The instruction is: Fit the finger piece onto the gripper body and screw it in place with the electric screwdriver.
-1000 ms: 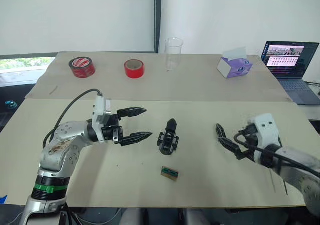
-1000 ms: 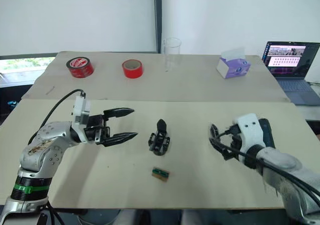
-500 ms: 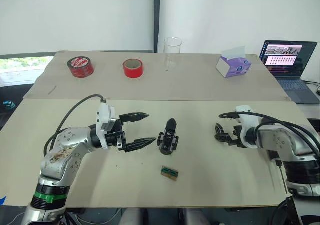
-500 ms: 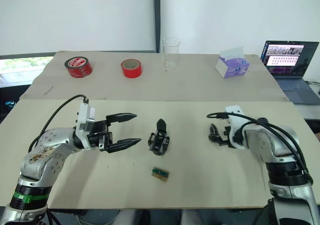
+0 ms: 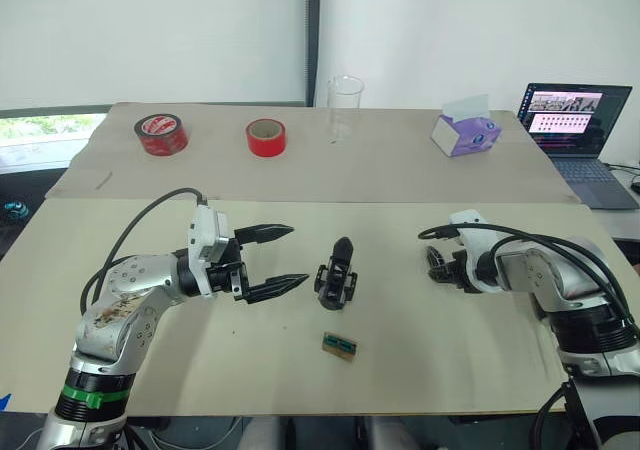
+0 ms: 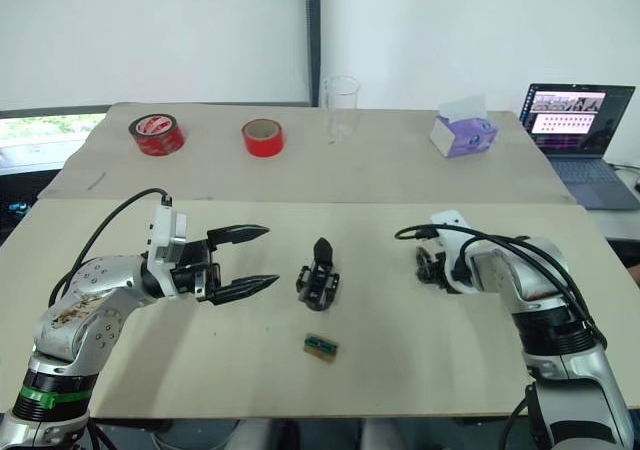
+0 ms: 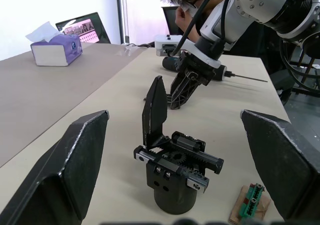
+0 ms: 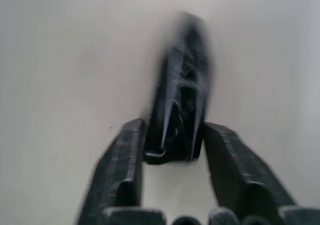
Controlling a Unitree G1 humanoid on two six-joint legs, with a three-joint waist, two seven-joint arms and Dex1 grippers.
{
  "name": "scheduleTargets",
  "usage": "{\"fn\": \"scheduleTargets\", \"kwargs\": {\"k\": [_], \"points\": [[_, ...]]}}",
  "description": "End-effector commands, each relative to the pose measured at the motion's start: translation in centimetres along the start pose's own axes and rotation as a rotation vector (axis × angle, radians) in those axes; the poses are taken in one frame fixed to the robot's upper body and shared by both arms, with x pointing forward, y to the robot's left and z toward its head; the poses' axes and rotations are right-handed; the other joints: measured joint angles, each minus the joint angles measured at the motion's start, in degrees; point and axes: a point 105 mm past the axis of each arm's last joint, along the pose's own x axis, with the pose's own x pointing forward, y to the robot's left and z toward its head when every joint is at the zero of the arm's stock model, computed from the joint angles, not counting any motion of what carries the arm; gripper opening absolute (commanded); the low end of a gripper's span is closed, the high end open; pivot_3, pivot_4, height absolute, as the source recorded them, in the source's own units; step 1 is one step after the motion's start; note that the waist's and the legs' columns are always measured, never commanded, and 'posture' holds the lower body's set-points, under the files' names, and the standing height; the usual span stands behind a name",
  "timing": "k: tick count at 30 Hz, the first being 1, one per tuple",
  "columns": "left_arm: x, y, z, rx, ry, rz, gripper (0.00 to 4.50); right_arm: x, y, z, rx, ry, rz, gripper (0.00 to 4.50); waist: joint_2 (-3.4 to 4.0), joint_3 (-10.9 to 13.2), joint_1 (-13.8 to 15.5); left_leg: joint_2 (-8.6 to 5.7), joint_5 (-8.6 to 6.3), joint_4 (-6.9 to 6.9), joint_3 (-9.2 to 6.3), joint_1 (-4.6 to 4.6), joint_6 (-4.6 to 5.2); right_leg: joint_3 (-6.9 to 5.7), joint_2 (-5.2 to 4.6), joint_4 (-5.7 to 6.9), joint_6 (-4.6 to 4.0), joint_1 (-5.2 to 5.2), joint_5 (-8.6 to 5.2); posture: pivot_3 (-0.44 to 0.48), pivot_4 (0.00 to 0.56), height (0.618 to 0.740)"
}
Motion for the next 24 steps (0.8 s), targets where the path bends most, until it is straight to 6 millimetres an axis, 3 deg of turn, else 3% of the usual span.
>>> {"fn": "scheduleTargets", "kwargs": {"k": [1, 3, 5, 8, 9, 11, 13, 16, 20, 24], "points": [[-0.2, 0.3, 0.9, 0.054, -0.011, -0.001, 4.5, 0.6, 0.0, -2.5, 0.048, 0.099, 0.019, 1.11, -0.01, 0.0, 0.2, 0.0, 0.0, 0.0, 0.0, 0.0, 0.0, -0.01, 0.0, -0.01, 0.0, 0.0, 0.0, 0.0, 0.15, 0.74], [-0.2, 0.4, 0.9, 0.054, -0.012, 0.0, 4.5, 0.5, -0.1, -2.6, 0.058, 0.096, 0.017, 1.11, -0.01, 0.0, 0.2, 0.0, 0.0, -0.01, -0.01, -0.01, 0.0, -0.04, 0.0, -0.02, 0.0, 0.0, 0.0, 0.0, 0.15, 0.74], [-0.2, 0.7, 1.3, 0.042, -0.039, 0.017, 4.5, -0.1, -0.4, -1.3, 0.078, -0.004, 0.005, 1.11, -0.03, 0.0, 0.3, 0.0, 0.0, -0.01, -0.02, -0.02, 0.0, -0.05, 0.0, -0.03, 0.0, 0.0, 0.0, 0.0, 0.15, 0.74], [-0.3, 1.5, 2.6, -0.021, -0.137, 0.1, 4.5, -2.6, -1.3, 2.5, -0.072, -0.287, -0.124, 1.11, -0.02, 0.0, 0.3, -0.02, 0.0, 0.0, -0.06, -0.08, 0.0, -0.07, -0.03, -0.03, 0.01, -0.03, 0.0, 0.0, 0.15, 0.74], [-0.2, 1.9, 3.2, -0.071, -0.19, 0.146, 4.5, -4.2, -0.3, 4.5, -0.153, -0.434, -0.123, 1.11, 0.01, 0.0, 0.2, -0.02, 0.0, 0.0, -0.06, -0.11, 0.0, -0.07, -0.04, -0.03, 0.01, -0.06, 0.0, 0.0, 0.15, 0.74], [0.0, 2.7, 3.8, -0.197, -0.25, 0.214, 4.5, -6.3, 1.8, 6.6, -0.263, -0.622, -0.104, 1.11, 0.16, 0.1, 0.0, -0.03, 0.0, 0.03, -0.05, -0.18, 0.0, -0.01, -0.07, -0.01, 0.1, -0.15, 0.05, 0.0, 0.15, 0.74], [0.9, 3.8, 4.7, -0.297, -0.324, 0.281, 4.5, -8.6, 4.6, 8.8, -0.481, -0.809, -0.125, 1.11, 0.15, 0.1, -0.3, 0.0, 0.0, 0.05, -0.07, -0.17, 0.0, 0.01, -0.01, 0.04, 0.12, -0.17, 0.06, 0.0, 0.15, 0.74], [2.4, 5.3, 5.6, -0.372, -0.386, 0.37, 4.5, -10.7, 7.1, 11.2, -0.551, -1.012, -0.149, 1.11, 0.07, 0.2, -0.4, -0.02, 0.02, 0.06, -0.18, -0.12, -0.03, -0.06, 0.02, 0.04, 0.13, -0.09, 0.05, 0.0, 0.15, 0.74], [4.7, 5.4, 6.9, -0.437, -0.465, 0.381, 4.5, -11.8, 9.9, 13.1, -0.635, -1.156, -0.169, 1.11, 0.05, 0.2, -0.4, -0.1, 0.08, 0.04, -0.17, -0.11, -0.14, -0.03, 0.01, 0.04, 0.11, -0.09, 0.06, 0.0, 0.15, 0.74], [6.3, 5.8, 7.7, -0.489, -0.516, 0.433, 4.5, -11.2, 11.5, 13.3, -0.697, -1.188, -0.159, 1.11, 0.05, 0.2, 0.0, -0.13, 0.13, 0.04, -0.19, -0.15, -0.22, -0.06, 0.01, 0.01, 0.1, -0.09, 0.06, 0.0, 0.15, 0.74]]}}
